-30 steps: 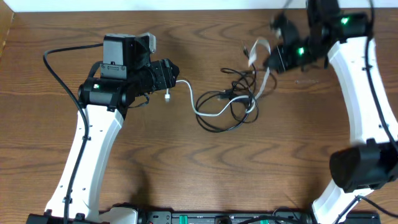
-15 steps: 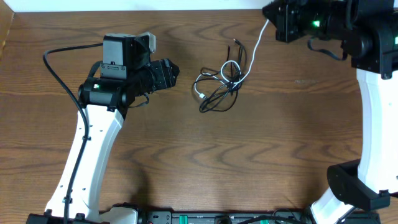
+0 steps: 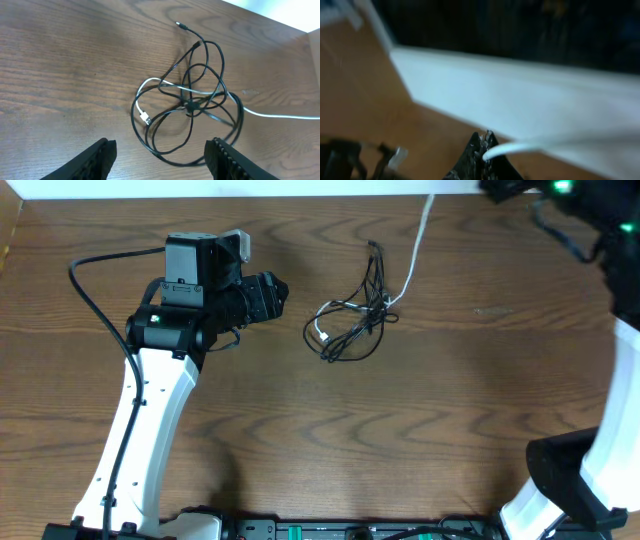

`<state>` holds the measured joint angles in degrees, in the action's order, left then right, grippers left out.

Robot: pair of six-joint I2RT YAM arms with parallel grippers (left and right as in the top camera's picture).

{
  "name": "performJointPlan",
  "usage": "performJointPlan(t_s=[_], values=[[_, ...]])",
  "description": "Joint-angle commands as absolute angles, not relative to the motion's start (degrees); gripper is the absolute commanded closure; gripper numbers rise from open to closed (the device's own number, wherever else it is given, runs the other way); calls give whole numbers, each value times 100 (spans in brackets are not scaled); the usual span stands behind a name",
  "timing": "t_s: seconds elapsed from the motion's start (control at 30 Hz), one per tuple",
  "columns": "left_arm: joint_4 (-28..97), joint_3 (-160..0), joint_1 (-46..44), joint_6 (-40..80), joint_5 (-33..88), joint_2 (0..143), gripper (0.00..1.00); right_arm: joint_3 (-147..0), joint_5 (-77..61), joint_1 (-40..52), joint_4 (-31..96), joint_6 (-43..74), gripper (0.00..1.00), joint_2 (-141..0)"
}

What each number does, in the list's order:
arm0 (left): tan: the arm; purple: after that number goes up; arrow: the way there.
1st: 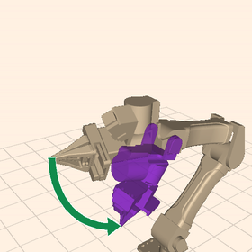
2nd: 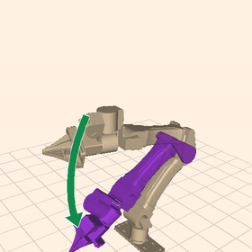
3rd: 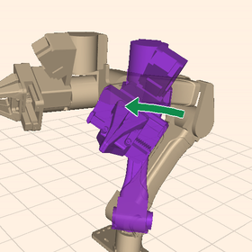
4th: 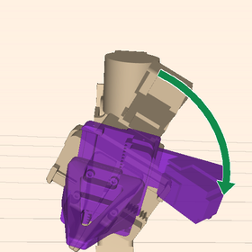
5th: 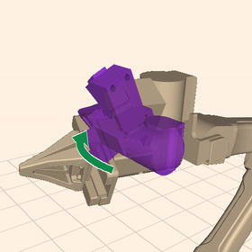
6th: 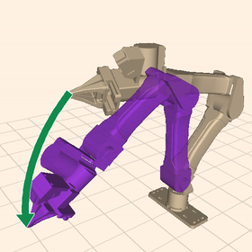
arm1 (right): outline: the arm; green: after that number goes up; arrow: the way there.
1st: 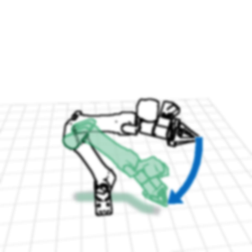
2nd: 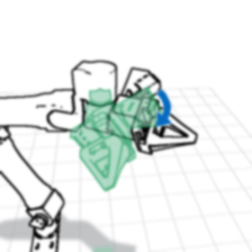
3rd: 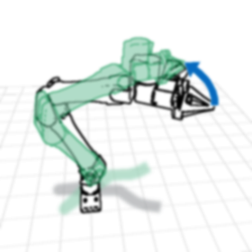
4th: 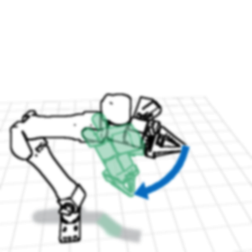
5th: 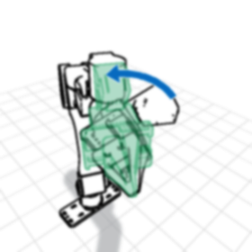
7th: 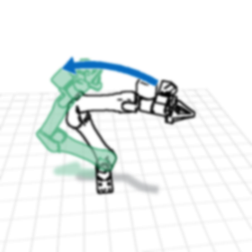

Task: Untangle cables
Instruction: 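Pull the grasped cable up and right with the right gripper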

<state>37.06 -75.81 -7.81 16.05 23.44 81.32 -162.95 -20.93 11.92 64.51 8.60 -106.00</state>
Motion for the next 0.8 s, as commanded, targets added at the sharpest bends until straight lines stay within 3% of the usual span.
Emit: performJointPlan(t_s=[0.0, 0.27, 0.77], values=[[3697, -7636, -786, 1522, 2329, 8134, 38, -16689, -1940, 867, 6294, 1035, 99, -10422], [3695, -7636, -786, 1520, 2327, 8134, 38, -16752, -1940, 176, 6049, 1090, 99, -9966], [3695, -7636, -786, 1520, 2327, 8134, 37, -16470, -624, -198, 8344, 939, 99, -10965]])
